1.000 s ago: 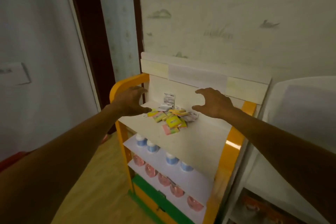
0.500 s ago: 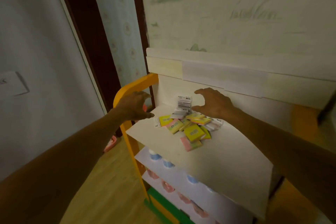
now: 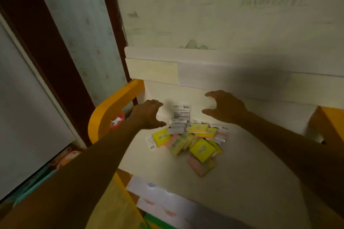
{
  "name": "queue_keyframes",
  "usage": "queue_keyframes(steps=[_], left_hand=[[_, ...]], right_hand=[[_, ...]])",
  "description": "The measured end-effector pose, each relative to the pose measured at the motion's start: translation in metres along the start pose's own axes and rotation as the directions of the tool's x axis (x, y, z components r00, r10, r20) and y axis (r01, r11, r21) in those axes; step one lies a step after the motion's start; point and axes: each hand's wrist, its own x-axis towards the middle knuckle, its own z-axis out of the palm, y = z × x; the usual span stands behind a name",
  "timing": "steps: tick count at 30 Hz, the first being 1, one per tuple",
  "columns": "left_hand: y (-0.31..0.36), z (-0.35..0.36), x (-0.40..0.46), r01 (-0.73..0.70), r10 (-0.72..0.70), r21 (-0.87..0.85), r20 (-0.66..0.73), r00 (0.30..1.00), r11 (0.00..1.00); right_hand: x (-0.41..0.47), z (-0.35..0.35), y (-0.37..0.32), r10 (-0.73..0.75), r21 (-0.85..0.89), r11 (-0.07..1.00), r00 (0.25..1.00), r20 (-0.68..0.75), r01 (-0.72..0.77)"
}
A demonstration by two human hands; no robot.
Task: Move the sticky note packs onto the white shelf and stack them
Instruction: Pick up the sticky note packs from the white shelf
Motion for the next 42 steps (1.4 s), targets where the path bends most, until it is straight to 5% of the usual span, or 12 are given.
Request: queue_keyframes(steps=[6, 14, 18, 24, 42], left_hand=[[-0.006, 0.038, 0.056, 0.048, -0.032, -0.16, 0.098, 0.995, 0.986], [0.019, 0.106, 0.087, 0.004, 0.093, -0.412, 0.214, 0.972, 0.911], [0.027, 0.141, 0.101, -0.041, 0.149, -0.502, 0.177, 0.973, 0.864], [0.027, 0.142, 0.084, 0.046, 0.035, -0.637, 0.115, 0.993, 0.77], [0.026, 0.157, 0.094, 0.061, -0.05, -0.702, 0.037, 0.998, 0.709]], right_hand=[[0.01, 0.023, -0.001, 0.115, -0.008, 0.993, 0.993, -0.003, -0.115], [-0.004, 0.059, 0.008, 0.234, -0.006, 0.972, 0.972, 0.036, -0.234], [-0.014, 0.071, 0.007, 0.25, -0.027, 0.968, 0.967, 0.04, -0.249], [-0.017, 0.077, 0.004, 0.244, -0.04, 0.969, 0.969, 0.034, -0.242], [-0.009, 0.105, -0.002, 0.249, -0.039, 0.968, 0.966, 0.074, -0.246]])
